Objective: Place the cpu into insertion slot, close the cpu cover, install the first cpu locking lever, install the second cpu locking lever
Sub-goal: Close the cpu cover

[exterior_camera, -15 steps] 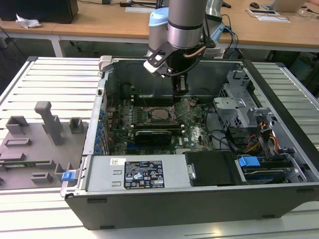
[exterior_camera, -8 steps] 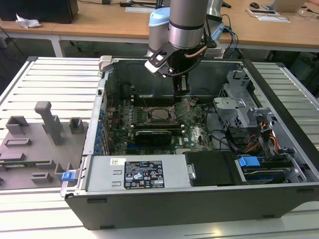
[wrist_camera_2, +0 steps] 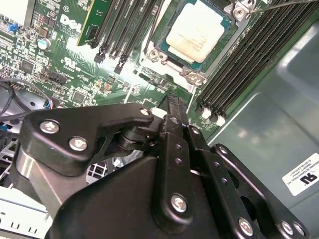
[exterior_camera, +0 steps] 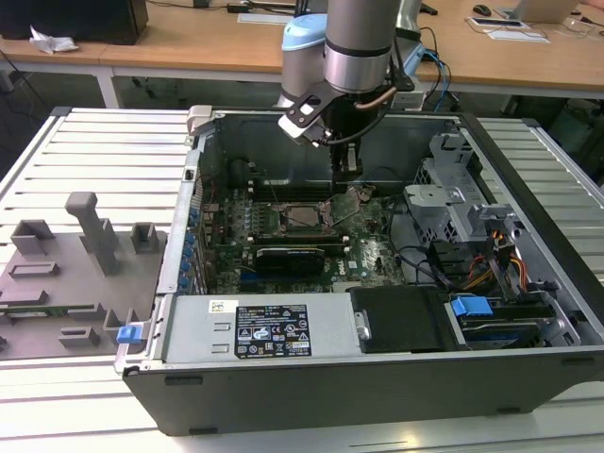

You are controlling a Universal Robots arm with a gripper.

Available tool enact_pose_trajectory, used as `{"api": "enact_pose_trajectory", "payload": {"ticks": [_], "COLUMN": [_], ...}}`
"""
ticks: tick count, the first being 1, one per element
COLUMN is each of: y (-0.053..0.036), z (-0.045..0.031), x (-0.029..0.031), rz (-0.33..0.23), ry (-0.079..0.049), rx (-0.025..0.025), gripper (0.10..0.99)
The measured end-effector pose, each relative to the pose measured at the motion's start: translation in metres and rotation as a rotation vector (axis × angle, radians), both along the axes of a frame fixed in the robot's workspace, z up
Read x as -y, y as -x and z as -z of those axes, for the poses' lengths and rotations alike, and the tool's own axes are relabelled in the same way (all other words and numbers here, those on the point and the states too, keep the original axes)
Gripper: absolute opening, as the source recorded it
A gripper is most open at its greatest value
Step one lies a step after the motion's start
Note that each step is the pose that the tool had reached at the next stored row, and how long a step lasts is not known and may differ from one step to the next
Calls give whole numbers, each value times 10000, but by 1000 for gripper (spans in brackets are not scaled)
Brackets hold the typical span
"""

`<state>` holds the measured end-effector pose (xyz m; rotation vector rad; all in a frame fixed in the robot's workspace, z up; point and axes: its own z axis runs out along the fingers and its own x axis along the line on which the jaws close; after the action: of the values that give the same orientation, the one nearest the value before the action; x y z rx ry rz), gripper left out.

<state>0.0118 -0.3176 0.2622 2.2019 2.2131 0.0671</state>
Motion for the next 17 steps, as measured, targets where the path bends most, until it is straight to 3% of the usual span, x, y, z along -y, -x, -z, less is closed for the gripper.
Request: {"api": "enact_pose_trajectory", "payload": {"ticks": [17], "y": [-93], "z": [0], "x": [0], "rz": [0], "ry": [0], "rx": [-50], "gripper": [106]}}
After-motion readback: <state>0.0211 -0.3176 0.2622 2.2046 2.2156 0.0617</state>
